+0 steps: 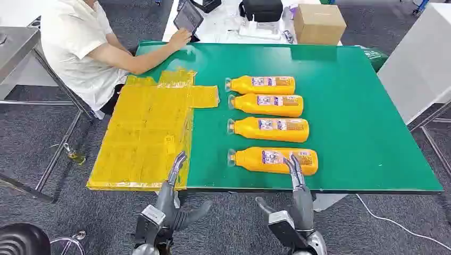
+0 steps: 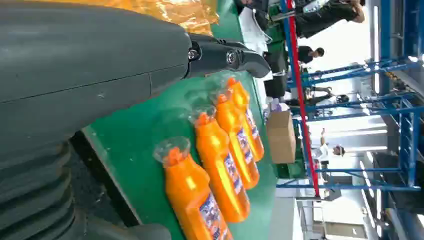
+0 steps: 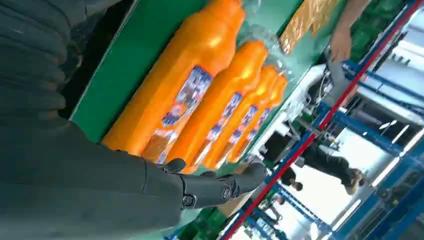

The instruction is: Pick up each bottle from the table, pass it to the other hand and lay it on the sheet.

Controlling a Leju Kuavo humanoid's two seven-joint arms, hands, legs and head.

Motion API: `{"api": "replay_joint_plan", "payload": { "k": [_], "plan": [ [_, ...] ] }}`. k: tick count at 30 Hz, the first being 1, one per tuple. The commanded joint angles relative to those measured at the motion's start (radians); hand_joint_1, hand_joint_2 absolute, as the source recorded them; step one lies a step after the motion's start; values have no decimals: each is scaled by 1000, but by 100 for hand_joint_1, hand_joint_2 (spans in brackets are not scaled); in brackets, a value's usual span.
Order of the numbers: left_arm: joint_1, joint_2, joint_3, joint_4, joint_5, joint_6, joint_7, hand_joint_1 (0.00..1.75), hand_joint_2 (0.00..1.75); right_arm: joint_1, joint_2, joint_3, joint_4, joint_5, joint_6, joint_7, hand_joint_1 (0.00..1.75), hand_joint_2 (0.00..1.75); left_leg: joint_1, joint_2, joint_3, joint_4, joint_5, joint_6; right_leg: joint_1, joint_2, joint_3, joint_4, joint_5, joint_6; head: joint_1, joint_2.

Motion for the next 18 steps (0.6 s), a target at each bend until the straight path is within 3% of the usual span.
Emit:
{"api": "replay_joint_plan", "payload": {
  "k": [1,18],
  "plan": [
    [46,49,41,-28,23,2,-5,0,175,-79,23,75,114,17,8,7,0,175,0,6,8,-2,-3,1,1,4,7,-2,-1,-4,0,0],
    [-9,14,6,46,-9,-2,-11,0,175,-42,-31,36,111,44,-50,41,0,175,0,-1,3,-1,0,1,0,-2,4,-1,-1,-2,0,0]
  ]
}}
